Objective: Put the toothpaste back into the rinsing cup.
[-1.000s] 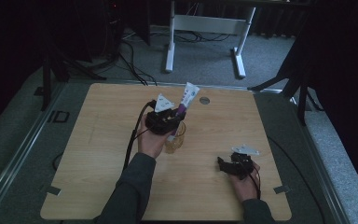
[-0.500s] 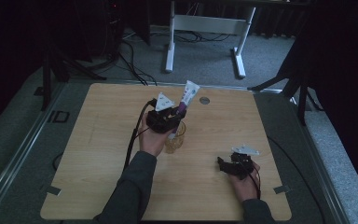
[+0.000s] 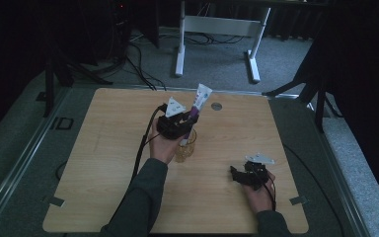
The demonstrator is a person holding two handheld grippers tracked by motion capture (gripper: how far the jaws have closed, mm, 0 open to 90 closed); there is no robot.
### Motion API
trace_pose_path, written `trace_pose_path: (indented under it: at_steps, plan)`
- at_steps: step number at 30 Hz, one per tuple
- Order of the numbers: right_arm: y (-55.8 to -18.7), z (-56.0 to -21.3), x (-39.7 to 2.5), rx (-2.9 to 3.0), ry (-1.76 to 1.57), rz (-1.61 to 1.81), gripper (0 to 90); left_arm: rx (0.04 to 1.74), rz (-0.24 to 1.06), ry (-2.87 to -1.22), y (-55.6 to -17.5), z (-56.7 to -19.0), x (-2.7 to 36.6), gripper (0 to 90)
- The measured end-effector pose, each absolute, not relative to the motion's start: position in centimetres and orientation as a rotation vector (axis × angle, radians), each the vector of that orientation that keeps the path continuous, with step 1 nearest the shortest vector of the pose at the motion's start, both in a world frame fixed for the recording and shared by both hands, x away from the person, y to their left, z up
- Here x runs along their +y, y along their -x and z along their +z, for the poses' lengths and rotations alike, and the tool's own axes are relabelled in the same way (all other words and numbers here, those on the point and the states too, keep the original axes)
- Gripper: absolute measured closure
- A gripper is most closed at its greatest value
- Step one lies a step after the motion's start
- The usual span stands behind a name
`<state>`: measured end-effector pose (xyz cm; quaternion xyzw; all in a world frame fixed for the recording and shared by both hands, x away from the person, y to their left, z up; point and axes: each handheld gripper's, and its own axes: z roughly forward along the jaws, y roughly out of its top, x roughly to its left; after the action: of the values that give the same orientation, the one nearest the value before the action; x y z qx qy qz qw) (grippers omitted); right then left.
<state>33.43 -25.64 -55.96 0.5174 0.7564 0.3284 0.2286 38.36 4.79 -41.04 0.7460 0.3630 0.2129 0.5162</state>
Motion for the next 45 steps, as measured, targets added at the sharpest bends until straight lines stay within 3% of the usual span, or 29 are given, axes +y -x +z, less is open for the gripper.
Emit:
trace_pose_path:
  at_steps: [45]
  plan:
    - [-33.4,-56.0,-25.6,2.082,-1.426,0.905,24.1,0.908,0.535,-1.801,-40.5,-43.7,4.6,71.3]
